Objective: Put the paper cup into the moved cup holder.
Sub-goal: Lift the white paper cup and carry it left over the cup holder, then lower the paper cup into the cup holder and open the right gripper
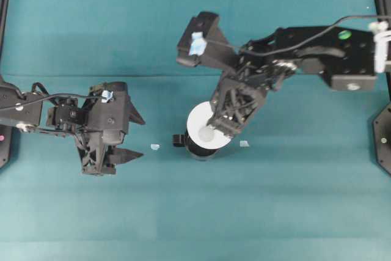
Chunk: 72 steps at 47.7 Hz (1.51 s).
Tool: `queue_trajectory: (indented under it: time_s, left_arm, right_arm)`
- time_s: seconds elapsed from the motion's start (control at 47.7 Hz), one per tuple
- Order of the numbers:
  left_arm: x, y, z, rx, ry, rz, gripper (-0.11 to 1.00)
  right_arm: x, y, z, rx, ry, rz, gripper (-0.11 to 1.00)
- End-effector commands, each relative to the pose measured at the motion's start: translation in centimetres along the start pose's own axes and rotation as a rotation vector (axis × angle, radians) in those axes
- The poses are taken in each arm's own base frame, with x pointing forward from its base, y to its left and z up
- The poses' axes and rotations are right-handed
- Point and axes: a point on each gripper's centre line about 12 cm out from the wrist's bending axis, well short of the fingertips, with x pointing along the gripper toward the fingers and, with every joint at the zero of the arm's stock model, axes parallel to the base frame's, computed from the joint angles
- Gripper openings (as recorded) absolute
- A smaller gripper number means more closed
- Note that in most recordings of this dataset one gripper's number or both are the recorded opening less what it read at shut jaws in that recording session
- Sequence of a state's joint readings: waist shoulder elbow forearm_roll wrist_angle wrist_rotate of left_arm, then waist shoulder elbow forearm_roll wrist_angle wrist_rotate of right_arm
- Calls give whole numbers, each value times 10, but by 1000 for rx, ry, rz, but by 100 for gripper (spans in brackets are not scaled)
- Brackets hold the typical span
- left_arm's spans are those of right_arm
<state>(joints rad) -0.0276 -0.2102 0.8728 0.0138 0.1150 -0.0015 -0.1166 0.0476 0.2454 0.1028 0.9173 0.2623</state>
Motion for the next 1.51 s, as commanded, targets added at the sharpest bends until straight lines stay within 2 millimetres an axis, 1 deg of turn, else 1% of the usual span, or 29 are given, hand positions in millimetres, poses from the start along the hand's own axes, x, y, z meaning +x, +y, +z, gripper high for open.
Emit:
queue_trajectory:
  time_s: [0.0, 0.147, 0.294, 0.671, 0.964, 1.132, 1.488]
  left_arm:
    - [-4, 0, 8, 3, -31, 0, 83]
    - [-4, -1, 8, 5, -32, -2, 83]
    - [-4, 0, 8, 4, -31, 0, 83]
    - [-2, 0, 9, 3, -29, -1, 83]
    - [-2, 0, 9, 3, -29, -1, 83]
    - [-2, 0, 9, 3, -29, -1, 83]
    - [-2, -1, 9, 5, -29, -2, 83]
  right_arm:
    - [1, 3, 6, 10, -15, 7, -4]
    - [19, 3, 5, 9, 8, -1, -4]
    - [29, 5, 6, 4, 2, 0, -4]
    - [40, 1, 1, -3, 26, -19, -4]
    - [50, 0, -1, -4, 40, -24, -4]
    - [58, -2, -5, -4, 62, -31, -4]
    - [59, -3, -7, -3, 63, -28, -4]
